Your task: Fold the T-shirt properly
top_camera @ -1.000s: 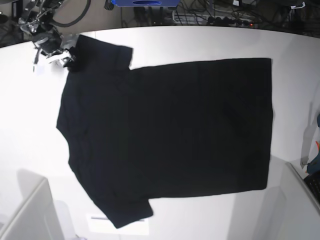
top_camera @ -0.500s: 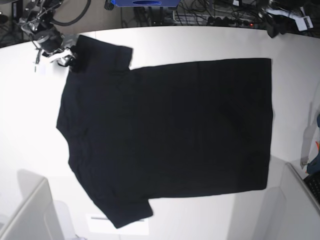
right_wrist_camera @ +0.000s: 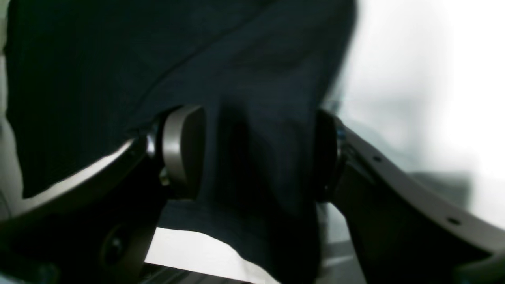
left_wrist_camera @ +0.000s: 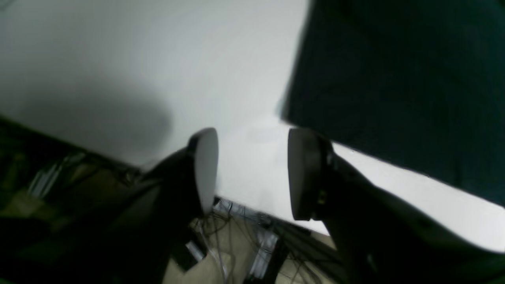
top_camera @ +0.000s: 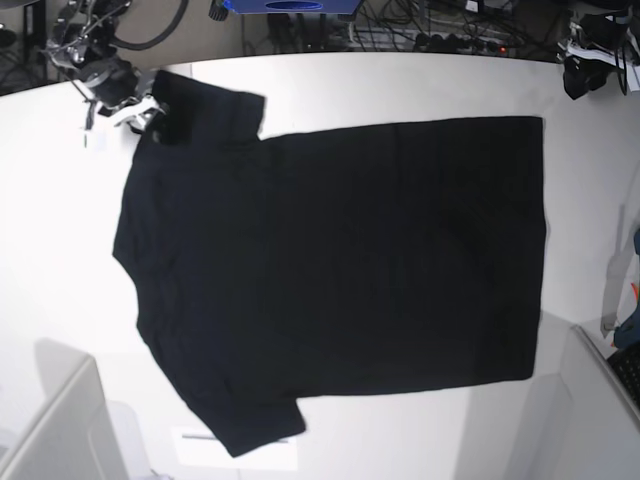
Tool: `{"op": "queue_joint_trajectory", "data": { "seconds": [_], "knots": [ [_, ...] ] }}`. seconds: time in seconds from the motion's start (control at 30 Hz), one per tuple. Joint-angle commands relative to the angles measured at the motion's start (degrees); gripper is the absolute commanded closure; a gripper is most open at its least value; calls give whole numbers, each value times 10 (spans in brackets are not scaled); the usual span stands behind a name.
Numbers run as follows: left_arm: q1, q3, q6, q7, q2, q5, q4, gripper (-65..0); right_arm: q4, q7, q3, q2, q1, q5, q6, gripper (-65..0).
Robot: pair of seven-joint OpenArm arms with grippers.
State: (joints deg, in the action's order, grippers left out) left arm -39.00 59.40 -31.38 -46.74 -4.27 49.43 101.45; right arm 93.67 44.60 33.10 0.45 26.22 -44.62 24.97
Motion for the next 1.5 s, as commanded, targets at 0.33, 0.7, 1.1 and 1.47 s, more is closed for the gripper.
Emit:
{"op": "queue_joint_trajectory", "data": {
  "seconds": [0.33, 0.7, 1.1, 1.47],
  "knots": [
    [60, 4, -3, 11, -7, -71, -65, -281, -3, 33, -3, 1, 6, 21, -6, 0],
    [107, -59, -1, 7, -9, -72, -86, -291, -3, 35, -4, 1, 2, 22, -7, 0],
    [158, -78, 22, 7, -5, -71, -159, -291, -26, 35, -4, 1, -2, 21, -7, 0],
    [152, -121, 22, 7, -4, -71, -166, -221, -29, 35, -2, 1, -2, 21, -7, 0]
  ]
}}
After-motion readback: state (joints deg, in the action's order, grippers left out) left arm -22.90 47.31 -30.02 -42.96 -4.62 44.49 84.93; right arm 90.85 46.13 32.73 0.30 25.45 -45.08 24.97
